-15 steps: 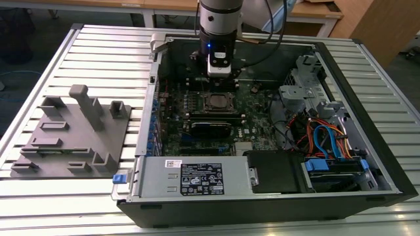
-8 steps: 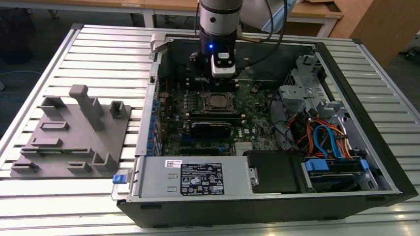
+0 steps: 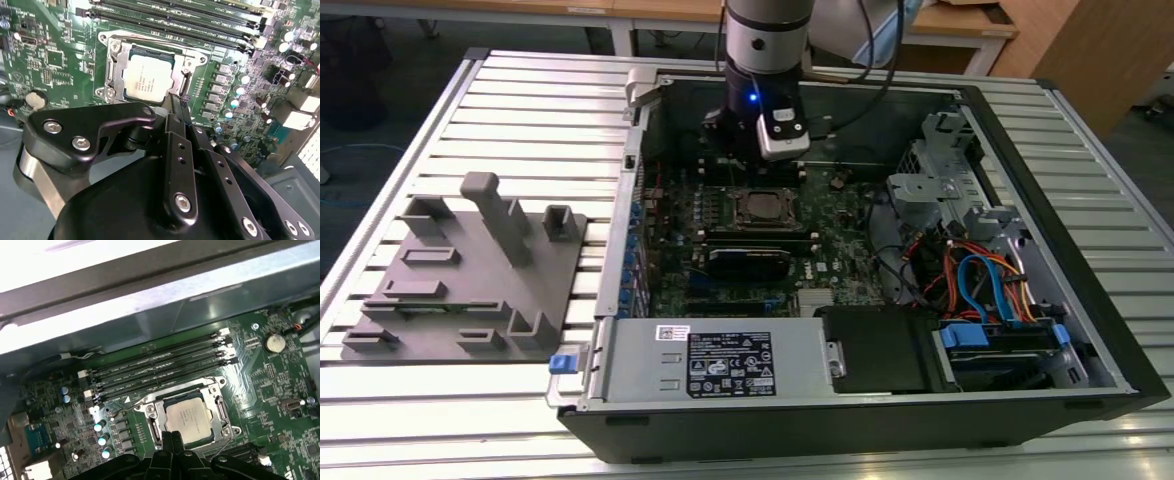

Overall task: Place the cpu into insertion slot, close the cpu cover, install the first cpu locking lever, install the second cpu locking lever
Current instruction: 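Install the first cpu locking lever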

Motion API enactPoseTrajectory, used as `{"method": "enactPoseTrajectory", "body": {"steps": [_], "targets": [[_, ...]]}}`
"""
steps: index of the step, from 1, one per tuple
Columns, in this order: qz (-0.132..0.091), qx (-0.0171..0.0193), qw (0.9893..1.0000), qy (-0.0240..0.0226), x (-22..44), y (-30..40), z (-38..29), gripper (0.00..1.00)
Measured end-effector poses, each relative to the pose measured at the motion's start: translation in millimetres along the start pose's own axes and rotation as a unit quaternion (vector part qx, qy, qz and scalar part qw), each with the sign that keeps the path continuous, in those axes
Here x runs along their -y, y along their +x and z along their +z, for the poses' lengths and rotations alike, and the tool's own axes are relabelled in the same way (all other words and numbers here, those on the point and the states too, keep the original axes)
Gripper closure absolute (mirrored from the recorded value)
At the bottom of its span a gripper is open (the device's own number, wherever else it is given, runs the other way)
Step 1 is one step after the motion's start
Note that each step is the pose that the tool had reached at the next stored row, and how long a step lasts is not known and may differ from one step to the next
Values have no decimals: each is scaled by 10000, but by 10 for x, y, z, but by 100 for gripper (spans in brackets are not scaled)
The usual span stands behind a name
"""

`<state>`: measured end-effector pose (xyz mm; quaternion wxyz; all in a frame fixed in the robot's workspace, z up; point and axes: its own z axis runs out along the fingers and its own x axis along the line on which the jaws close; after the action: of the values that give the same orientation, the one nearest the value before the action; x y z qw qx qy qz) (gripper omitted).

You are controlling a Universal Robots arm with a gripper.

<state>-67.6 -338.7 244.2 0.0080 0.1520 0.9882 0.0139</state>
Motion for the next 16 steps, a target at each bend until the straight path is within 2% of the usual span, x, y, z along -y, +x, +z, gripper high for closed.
{"method": "enactPoseTrajectory", "body": {"steps": [8, 16], "targets": [[-235, -14, 9997, -25, 16, 51, 6, 90], [-335, -18, 9994, -31, 48, 164, 12, 90]]}}
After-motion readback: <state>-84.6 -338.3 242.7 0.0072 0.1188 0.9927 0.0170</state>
